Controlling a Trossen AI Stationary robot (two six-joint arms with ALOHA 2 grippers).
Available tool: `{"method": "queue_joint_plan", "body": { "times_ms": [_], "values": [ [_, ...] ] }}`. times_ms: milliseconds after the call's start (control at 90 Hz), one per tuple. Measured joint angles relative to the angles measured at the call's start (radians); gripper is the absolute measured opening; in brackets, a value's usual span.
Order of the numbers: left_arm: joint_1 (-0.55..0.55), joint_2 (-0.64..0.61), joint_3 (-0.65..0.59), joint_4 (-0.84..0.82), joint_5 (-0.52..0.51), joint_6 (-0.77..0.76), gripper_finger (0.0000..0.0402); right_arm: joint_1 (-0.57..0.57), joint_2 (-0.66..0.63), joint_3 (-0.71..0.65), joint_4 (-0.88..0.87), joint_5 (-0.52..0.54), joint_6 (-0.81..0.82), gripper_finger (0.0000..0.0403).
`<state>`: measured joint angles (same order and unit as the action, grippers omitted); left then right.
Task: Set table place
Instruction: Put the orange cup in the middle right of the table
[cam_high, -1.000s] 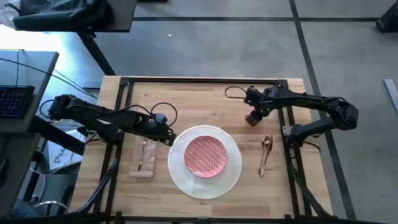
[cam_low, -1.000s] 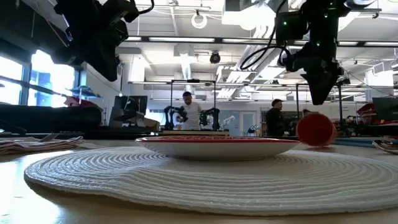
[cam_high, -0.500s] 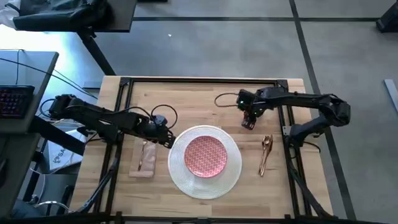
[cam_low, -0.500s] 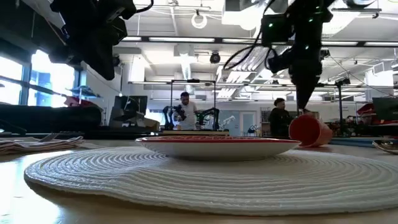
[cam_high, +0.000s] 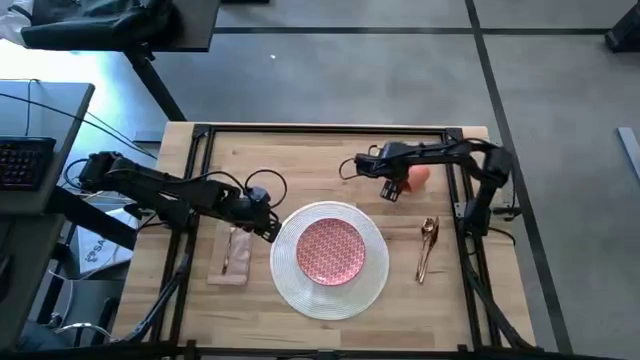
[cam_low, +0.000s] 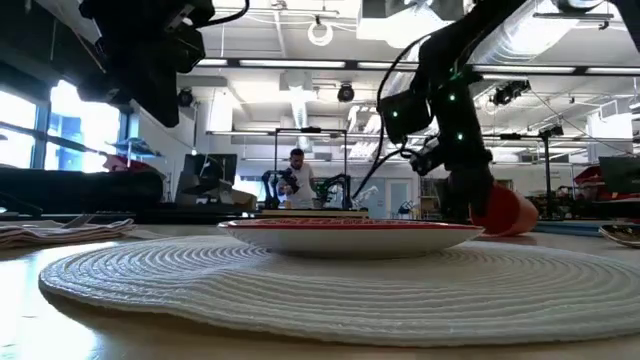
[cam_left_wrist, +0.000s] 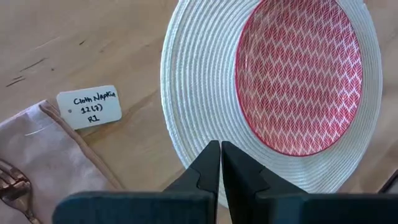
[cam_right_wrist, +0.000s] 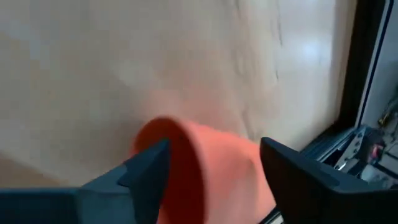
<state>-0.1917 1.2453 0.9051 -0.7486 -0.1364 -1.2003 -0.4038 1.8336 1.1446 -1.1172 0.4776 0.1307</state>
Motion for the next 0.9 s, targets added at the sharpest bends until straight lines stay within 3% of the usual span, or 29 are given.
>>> {"method": "queue_joint_plan", "body": {
  "times_ms": [422, 522, 611, 767, 900],
  "values": [
    [0.0, 0.0, 0.0, 0.015, -0.007, 0.0, 0.0, -0.096, -0.008, 0.0, -0.108, -0.043, -0.117, 0.0014],
    [0.0, 0.0, 0.0, 0.015, -0.007, 0.0, 0.0, -0.097, -0.015, 0.006, -0.133, -0.082, -0.137, 0.0008],
    [0.0, 0.0, 0.0, 0.016, -0.006, 0.0, 0.0, -0.096, -0.064, 0.013, -0.121, -0.183, -0.155, 0.0004],
    [-0.002, 0.0, 0.0, 0.016, -0.004, 0.0, 0.0, -0.096, -0.259, -0.034, 0.065, -0.475, -0.186, 0.0],
    [-0.004, 0.0, 0.0, 0.017, -0.007, 0.0, 0.0, -0.099, -0.451, -0.144, 0.193, -0.514, -0.143, 0.0001]
  ]
}}
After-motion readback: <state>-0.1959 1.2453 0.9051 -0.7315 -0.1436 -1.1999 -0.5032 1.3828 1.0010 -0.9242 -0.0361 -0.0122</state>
